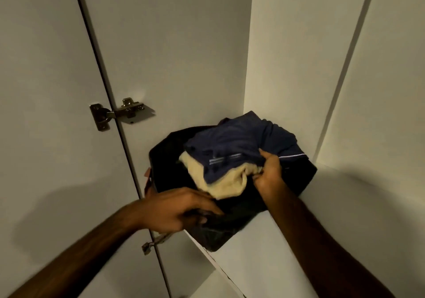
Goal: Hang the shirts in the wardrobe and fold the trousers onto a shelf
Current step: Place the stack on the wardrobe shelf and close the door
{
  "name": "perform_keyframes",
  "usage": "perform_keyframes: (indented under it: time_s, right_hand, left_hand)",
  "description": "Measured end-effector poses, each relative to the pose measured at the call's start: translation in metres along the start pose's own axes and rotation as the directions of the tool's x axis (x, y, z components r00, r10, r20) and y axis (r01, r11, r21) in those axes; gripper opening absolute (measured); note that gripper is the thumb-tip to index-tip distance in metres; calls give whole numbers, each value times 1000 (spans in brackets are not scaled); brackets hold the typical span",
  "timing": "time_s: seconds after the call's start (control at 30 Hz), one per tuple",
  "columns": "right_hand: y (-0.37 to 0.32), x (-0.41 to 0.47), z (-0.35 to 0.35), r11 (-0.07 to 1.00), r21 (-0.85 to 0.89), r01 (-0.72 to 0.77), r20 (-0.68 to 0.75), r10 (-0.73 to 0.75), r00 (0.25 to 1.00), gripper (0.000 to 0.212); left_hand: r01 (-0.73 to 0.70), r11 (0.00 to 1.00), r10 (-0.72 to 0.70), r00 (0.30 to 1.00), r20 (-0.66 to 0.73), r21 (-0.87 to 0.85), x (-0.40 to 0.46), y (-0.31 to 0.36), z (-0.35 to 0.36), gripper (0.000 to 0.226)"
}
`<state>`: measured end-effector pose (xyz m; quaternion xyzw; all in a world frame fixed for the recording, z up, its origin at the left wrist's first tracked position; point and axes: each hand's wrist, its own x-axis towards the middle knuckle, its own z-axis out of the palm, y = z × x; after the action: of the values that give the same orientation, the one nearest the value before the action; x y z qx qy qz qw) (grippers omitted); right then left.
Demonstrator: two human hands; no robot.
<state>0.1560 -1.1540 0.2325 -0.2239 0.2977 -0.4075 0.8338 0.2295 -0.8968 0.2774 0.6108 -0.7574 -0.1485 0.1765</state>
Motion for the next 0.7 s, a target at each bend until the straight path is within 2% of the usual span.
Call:
perform_keyframes:
  time_s: [0.07,0.13,0.27,0.33,0.4,0.47,0.53,0.57,0.6,0.63,0.7]
  right_hand:
    - [2,-10,-27,993,-116,31,-24,-34,999,41]
    - [-1,-17,-50,951,-311,4,-9,-7,1000,44]
    - [-21,-21,-69,739,-670,-72,67,157,985,53]
    - [-32,-17,-73,650,-760,-8,134,169,977,55]
    - [-44,-9,-79,569,-815,114,224,127,966,65]
    - [-62,-8,-83,403,-891,210,284,133,949,65]
    - [-87,-6,-86,162,-951,262,295,238,925,61]
    - [-102,-7,-84,16,-956,293,282,324,903,52]
    - [-114,-4,-82,-117,-942,315,245,400,883,42]
    - [-123,4,-81,-201,-933,298,197,410,891,35]
    - [-136,19,-77,-434,-840,324,155,380,912,34]
  left_hand:
    - [31,999,-31,999,40,-7,-3,-5,-4,35]
    - [31,999,-34,997,69,40,-3,-8,-1,33]
    - [25,1000,-24,997,75,-12,16,-4,-10,27]
    - [15,998,-12,998,59,-59,38,2,-23,24]
    - [-33,999,33,999,-43,-3,69,5,-39,22]
    - [-70,993,89,973,-213,94,109,2,-53,19]
    - [-40,993,76,937,-342,111,153,-5,-66,19]
    - [-6,992,51,932,-358,127,174,-10,-72,22]
    - [45,984,14,944,-329,171,193,-19,-73,31]
    - [97,963,-28,964,-264,251,210,-28,-70,44]
    - [163,901,-129,985,-111,403,235,-47,-52,73]
